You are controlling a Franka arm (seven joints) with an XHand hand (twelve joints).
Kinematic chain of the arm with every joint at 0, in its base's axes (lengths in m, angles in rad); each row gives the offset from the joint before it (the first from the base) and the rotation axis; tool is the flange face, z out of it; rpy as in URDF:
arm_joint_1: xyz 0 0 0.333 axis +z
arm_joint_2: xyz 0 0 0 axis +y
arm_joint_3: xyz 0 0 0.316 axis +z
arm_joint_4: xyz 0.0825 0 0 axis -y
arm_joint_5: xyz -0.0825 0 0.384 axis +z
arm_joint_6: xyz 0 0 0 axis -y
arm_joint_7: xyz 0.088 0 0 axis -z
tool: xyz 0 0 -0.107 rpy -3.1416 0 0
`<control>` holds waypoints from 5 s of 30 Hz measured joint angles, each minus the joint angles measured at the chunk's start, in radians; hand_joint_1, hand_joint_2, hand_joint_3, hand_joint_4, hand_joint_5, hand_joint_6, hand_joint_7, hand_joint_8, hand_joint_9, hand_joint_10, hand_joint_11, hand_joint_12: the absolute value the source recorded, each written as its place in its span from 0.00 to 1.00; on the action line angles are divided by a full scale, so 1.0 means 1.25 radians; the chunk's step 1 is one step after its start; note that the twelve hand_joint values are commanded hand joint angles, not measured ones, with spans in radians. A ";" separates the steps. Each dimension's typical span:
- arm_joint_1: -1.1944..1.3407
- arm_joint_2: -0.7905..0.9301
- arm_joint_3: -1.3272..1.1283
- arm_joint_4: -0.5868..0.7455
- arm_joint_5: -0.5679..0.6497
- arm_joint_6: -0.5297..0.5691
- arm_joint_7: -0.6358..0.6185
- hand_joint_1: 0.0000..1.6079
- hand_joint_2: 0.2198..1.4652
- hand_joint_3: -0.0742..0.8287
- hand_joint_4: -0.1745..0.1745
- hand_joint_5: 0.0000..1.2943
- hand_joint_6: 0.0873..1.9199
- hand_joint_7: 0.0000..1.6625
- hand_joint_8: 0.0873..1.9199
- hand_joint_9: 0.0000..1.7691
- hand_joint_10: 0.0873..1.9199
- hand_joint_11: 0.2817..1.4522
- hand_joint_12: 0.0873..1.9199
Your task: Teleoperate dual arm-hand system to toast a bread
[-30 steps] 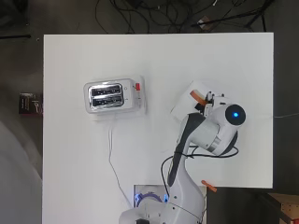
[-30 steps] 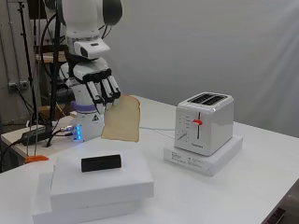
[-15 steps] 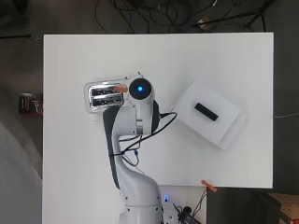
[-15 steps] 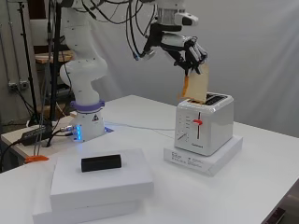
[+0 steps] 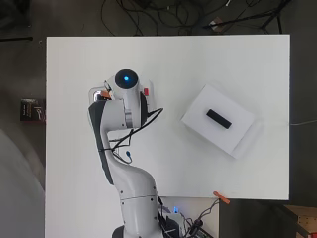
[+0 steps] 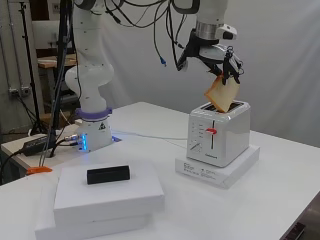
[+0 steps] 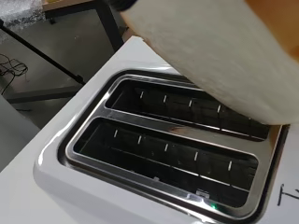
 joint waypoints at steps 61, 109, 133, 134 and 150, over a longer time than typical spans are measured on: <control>0.020 -0.029 0.060 -0.110 0.038 0.247 -0.132 0.76 0.77 0.08 0.00 0.53 0.69 0.65 0.44 0.78 0.00 0.44 0.00; 0.020 0.264 0.056 0.259 -0.119 -0.134 0.166 0.00 0.52 0.06 0.69 0.32 0.00 0.33 0.00 0.42 0.00 0.27 0.00; 0.009 0.052 0.012 -0.026 -0.084 -0.008 0.096 0.00 0.69 0.09 0.50 0.33 0.00 0.33 0.00 0.35 0.00 0.17 0.00; 0.023 0.044 -0.017 -0.052 -0.090 0.001 0.096 0.00 0.69 0.09 0.47 0.30 0.00 0.31 0.00 0.34 0.00 0.17 0.00; 0.057 0.042 -0.061 -0.016 0.012 0.071 0.004 0.00 0.70 0.09 0.32 0.25 0.00 0.22 0.00 0.24 0.00 0.07 0.00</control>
